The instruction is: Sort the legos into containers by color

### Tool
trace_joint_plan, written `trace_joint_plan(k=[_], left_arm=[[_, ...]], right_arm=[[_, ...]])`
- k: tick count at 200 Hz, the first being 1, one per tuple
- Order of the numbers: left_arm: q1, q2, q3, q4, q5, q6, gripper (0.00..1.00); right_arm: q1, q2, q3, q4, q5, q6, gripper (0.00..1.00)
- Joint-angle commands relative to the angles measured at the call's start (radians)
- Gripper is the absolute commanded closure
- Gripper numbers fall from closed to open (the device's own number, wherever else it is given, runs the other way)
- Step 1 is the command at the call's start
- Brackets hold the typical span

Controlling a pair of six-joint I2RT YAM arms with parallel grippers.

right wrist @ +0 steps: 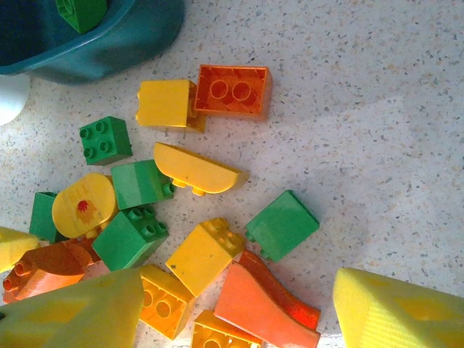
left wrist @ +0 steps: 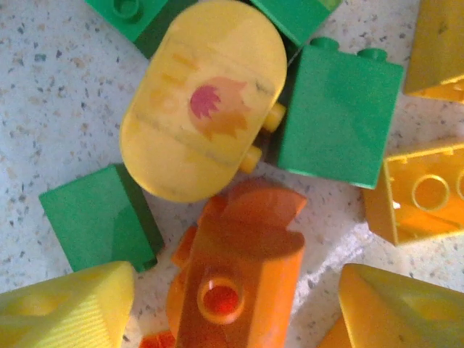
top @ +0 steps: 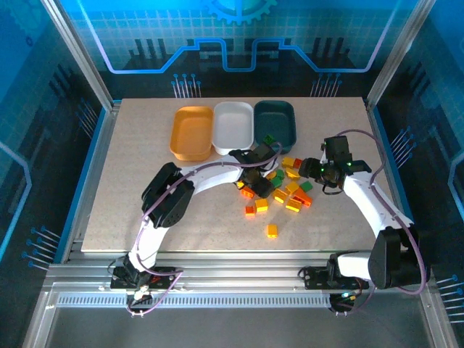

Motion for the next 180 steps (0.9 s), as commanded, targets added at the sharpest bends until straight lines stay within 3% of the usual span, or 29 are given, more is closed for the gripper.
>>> trace_joint_plan(k=[1,100,180], left_arm=[[-0.002,0.03,0.052,-0.035,-0.03,0.028,0.3],[0.0,0.021,0.036,-0.021,-0.059,0.065,0.62],[0.028,-0.141,0.03,-0.028,-0.045,0.042,0.67]], right_arm=[[-0.017,-0.01,0.008,-0.028,0.015,-0.002,0.29],[-0.021,-0.021,0.013,-0.033,0.017,0.002,0.3],[-0.022,-0.024,0.009,-0.029,0.0,0.004,0.31]])
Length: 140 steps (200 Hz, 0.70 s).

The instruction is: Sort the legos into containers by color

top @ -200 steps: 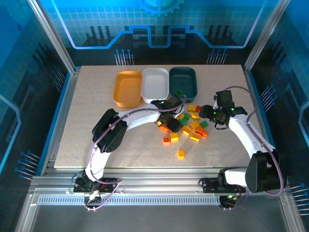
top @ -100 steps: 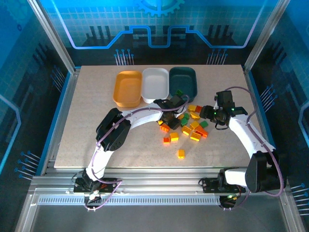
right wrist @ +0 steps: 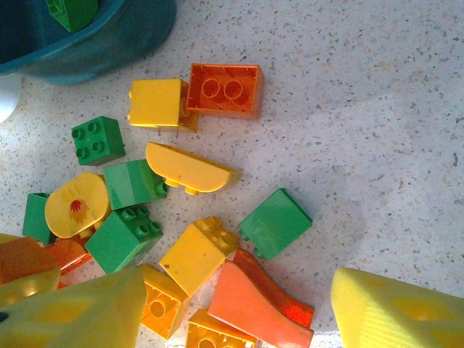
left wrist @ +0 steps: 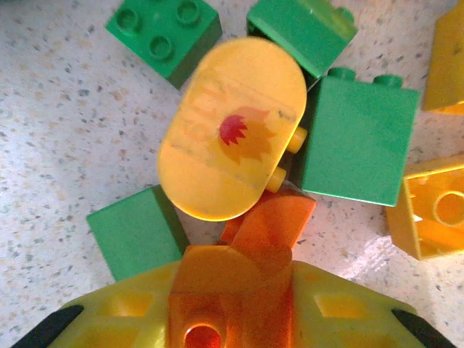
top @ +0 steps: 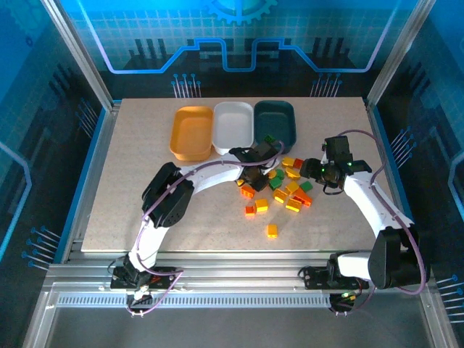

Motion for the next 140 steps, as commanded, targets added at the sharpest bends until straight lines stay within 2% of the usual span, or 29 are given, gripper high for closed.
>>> trace_joint_plan(k=[1,20,50,93,113,140], left_arm=[[0.025,-0.122,0.013,-0.02,0.004,-0.01,0.67],[0.071,-0.16,0.019,-0.023,0.018,-0.042,0.67],[0.206,-0.138,0.087,-0.042,0.074,-0.13,0.65],[0.372,0.117,0.422,-0.189,0.184,-0.245,0.67],[0.406,0.237,0.605,-0.258,0.191,-0.256,0.67],[0.429,0.346,0.769,-0.308,0.201,-0.264,0.61]], right_arm=[[-0.016,-0.024,0.009,-0.02,-0.007,0.003,0.31],[-0.016,-0.022,0.006,-0.016,-0.014,0.005,0.31],[-0.016,-0.019,0.001,-0.007,-0.025,0.006,0.31],[-0.016,-0.005,-0.005,0.003,-0.045,0.006,0.31],[-0.016,-0.001,-0.01,0.003,-0.047,0.006,0.31],[-0.016,0.017,-0.009,0.006,-0.057,0.006,0.31]])
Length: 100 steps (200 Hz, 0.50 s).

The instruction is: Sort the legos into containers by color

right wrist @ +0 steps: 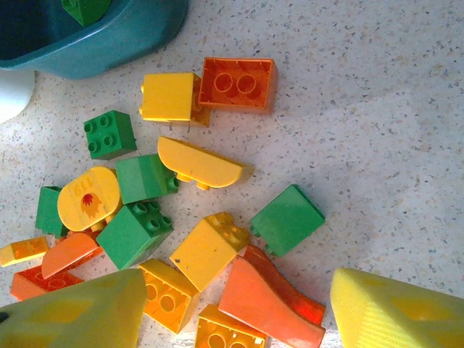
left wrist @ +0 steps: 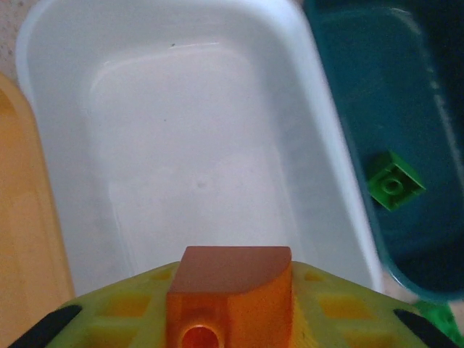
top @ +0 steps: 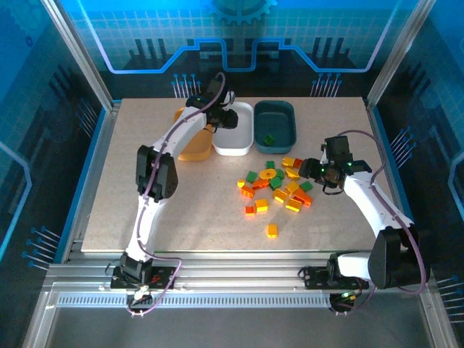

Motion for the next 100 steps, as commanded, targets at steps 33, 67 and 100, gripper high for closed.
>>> trace_joint_plan(k=[33,67,100], left_arm=[[0.016,0.093,0.154,-0.114,0.091,-0.045,0.57],[0.014,0.059,0.145,-0.096,0.139,-0.046,0.18],[0.014,-0.072,0.047,-0.012,0.212,-0.075,0.11]], right_arm=[[-0.015,0.035,-0.001,0.005,-0.028,0.008,0.31],[-0.013,0.055,0.007,0.007,-0.042,0.011,0.31],[-0.003,0.058,0.013,0.0,-0.032,0.011,0.31]])
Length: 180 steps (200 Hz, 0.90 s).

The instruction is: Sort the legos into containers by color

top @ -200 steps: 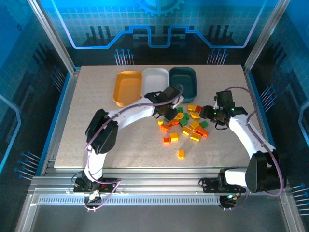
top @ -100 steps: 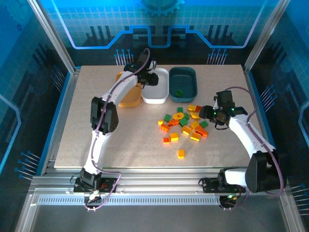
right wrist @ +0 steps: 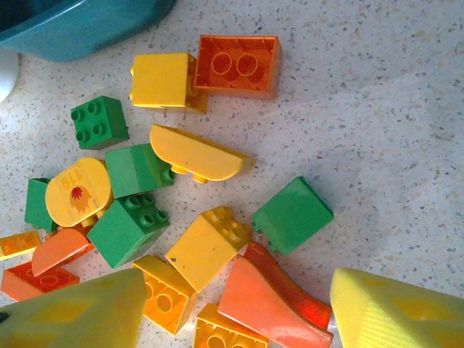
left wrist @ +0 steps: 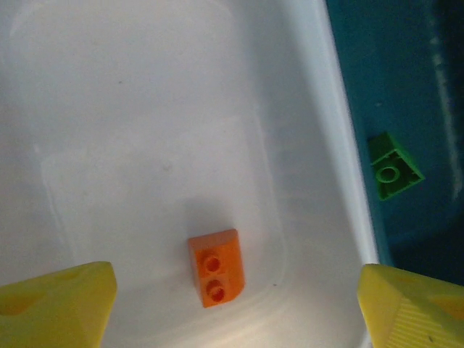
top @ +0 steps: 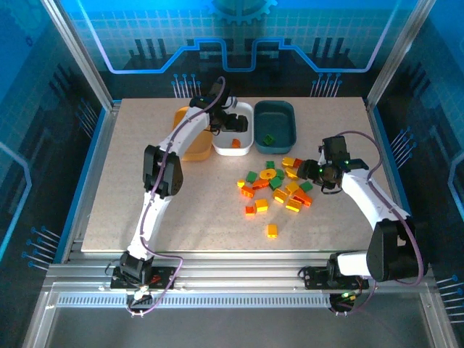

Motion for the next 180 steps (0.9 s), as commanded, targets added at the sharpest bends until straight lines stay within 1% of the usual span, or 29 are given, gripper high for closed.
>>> trace_joint_plan(k=[1,17,37,59,81,99,111,121,138,159,180], left_arm=[[0.006,-0.16,-0.055,0.063,0.091,-0.027,0.11],[0.001,-0.263,-0.181,0.133,0.127,-0.059,0.1],[-0.023,-0.437,-0.473,0.274,0.141,-0.096,0.1],[-0.081,-0.621,-0.834,0.435,0.141,-0.163,0.12],[-0.194,-0.76,-1.128,0.545,0.099,-0.263,0.13],[-0.307,-0.824,-1.259,0.561,0.033,-0.331,0.15],[-0.38,-0.86,-1.314,0.571,-0.008,-0.345,0.15],[-0.44,-0.875,-1.338,0.583,-0.04,-0.318,0.15],[-0.514,-0.841,-1.294,0.526,-0.126,-0.243,0.15],[-0.546,-0.739,-1.173,0.426,-0.188,-0.142,0.15],[-0.549,-0.626,-1.067,0.341,-0.164,-0.13,0.19]], right_arm=[[-0.003,0.007,0.014,-0.006,-0.009,0.01,0.31],[0.004,0.008,0.017,-0.011,-0.002,0.01,0.31],[0.025,0.013,0.017,-0.006,-0.004,0.017,0.32],[0.081,0.033,0.022,-0.005,0.016,0.022,0.34],[0.109,0.059,0.029,-0.007,0.051,0.025,0.35],[0.108,0.069,0.041,-0.012,0.079,0.026,0.35],[0.108,0.072,0.047,-0.019,0.105,0.031,0.35],[0.106,0.069,0.051,-0.026,0.142,0.042,0.35],[0.084,0.054,0.047,-0.03,0.172,0.059,0.34],[0.035,0.032,0.034,-0.029,0.148,0.073,0.33],[0.003,0.006,0.024,-0.038,0.124,0.066,0.33]])
